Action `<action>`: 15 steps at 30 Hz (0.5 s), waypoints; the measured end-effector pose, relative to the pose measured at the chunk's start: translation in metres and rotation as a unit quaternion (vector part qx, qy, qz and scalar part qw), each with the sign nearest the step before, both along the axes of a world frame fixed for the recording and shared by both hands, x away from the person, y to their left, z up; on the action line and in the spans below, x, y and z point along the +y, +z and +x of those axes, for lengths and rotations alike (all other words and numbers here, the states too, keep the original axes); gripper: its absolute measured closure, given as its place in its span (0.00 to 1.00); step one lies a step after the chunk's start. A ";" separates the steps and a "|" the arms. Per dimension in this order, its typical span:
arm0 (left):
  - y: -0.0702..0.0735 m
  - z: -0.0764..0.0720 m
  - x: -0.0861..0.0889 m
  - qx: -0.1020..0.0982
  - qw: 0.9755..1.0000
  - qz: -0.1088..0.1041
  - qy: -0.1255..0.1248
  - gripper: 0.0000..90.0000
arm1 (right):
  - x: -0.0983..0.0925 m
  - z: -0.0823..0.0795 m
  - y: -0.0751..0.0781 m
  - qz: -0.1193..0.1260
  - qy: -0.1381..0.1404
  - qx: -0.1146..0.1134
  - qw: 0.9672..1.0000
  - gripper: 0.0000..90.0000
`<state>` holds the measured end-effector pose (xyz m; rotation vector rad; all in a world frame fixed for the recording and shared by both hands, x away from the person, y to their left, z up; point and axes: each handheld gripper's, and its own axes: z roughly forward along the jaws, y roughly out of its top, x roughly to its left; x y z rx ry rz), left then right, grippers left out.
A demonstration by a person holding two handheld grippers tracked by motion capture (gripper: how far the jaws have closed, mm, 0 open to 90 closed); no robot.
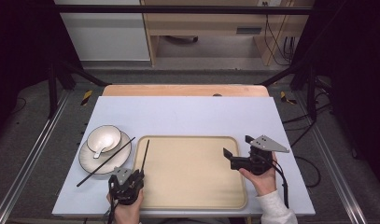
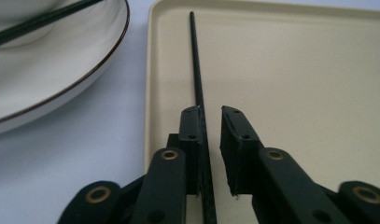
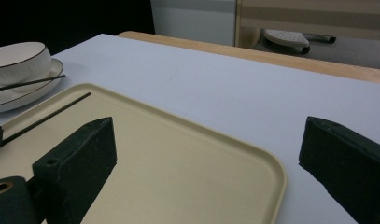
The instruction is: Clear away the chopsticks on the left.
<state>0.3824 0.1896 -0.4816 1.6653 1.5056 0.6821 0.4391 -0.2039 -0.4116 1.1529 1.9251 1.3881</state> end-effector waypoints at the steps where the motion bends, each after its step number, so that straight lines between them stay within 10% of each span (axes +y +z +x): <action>1: 0.003 0.000 0.001 -0.009 1.000 -0.001 -0.006 0.82 | 0.000 0.000 0.000 0.001 -0.001 0.000 1.000 0.05; 9: 0.031 0.003 0.010 -0.060 0.996 -0.029 -0.061 0.64 | -0.002 -0.001 0.001 0.005 -0.003 -0.002 1.000 0.05; 15: 0.051 0.012 0.009 -0.077 0.990 -0.011 -0.122 0.50 | -0.002 -0.001 0.001 0.005 -0.002 -0.002 1.000 0.05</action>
